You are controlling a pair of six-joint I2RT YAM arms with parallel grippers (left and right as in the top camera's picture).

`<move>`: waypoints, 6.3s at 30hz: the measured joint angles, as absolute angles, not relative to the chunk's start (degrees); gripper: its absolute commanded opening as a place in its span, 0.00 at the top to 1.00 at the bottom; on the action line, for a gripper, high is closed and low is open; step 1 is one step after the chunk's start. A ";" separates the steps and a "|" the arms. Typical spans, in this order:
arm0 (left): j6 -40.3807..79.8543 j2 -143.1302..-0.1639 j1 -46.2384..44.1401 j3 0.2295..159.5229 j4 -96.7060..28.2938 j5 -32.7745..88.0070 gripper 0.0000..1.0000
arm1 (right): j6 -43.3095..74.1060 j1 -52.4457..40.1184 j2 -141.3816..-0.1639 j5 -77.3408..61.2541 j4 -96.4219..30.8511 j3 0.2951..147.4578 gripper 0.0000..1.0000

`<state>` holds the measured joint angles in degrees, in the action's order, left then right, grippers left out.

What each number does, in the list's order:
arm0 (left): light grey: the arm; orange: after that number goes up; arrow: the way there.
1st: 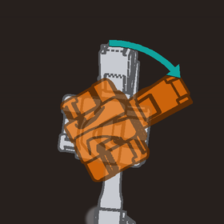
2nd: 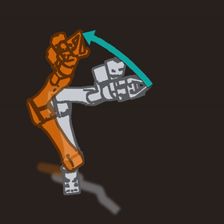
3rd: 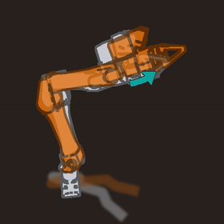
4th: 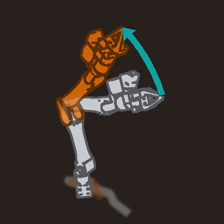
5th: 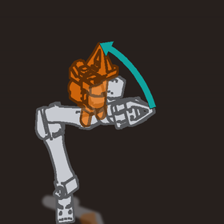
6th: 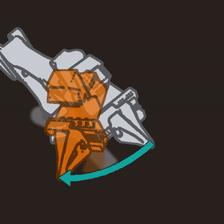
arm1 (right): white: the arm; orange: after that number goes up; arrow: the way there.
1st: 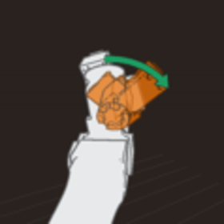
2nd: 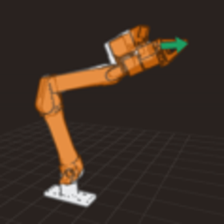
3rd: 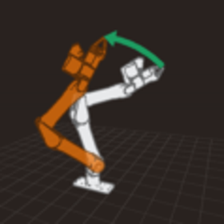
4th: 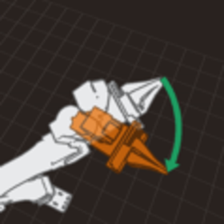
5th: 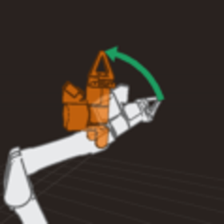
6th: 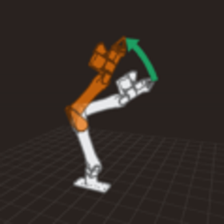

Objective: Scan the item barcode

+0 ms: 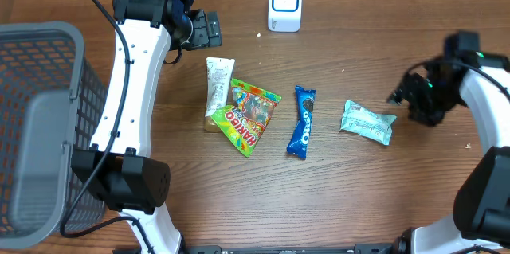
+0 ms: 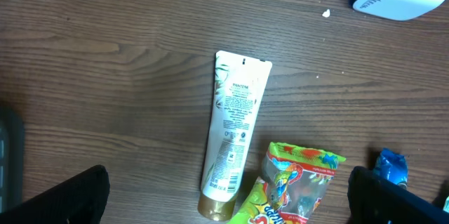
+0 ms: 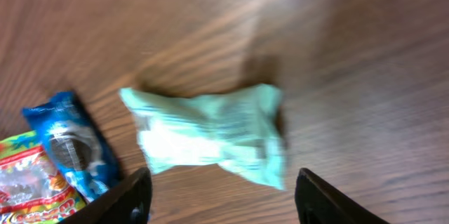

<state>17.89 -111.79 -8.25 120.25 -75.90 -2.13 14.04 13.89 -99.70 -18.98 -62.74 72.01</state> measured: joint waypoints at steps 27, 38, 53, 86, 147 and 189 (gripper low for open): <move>17.89 -111.79 -8.25 120.25 -75.90 -2.11 0.00 | 7.70 14.46 -100.86 -37.50 -28.67 49.56 0.42; 17.85 -111.79 -8.25 120.25 -75.77 -2.15 0.00 | 7.64 13.45 -101.86 -39.46 -28.84 48.71 0.96; 10.04 -111.79 -8.25 120.25 -74.96 -19.33 0.00 | 12.01 10.33 -98.41 -33.32 -47.94 65.45 0.96; 8.51 -111.79 -8.25 120.25 -74.98 -22.81 0.00 | -28.03 -20.23 -105.49 28.71 7.03 86.02 0.96; 8.51 -111.79 -8.25 120.25 -74.98 -22.83 0.00 | -80.62 -27.77 -134.41 27.46 45.45 86.06 0.96; 8.51 -111.79 -8.25 120.25 -74.94 -22.98 0.00 | -61.41 -35.44 -106.63 29.47 -12.73 86.39 0.96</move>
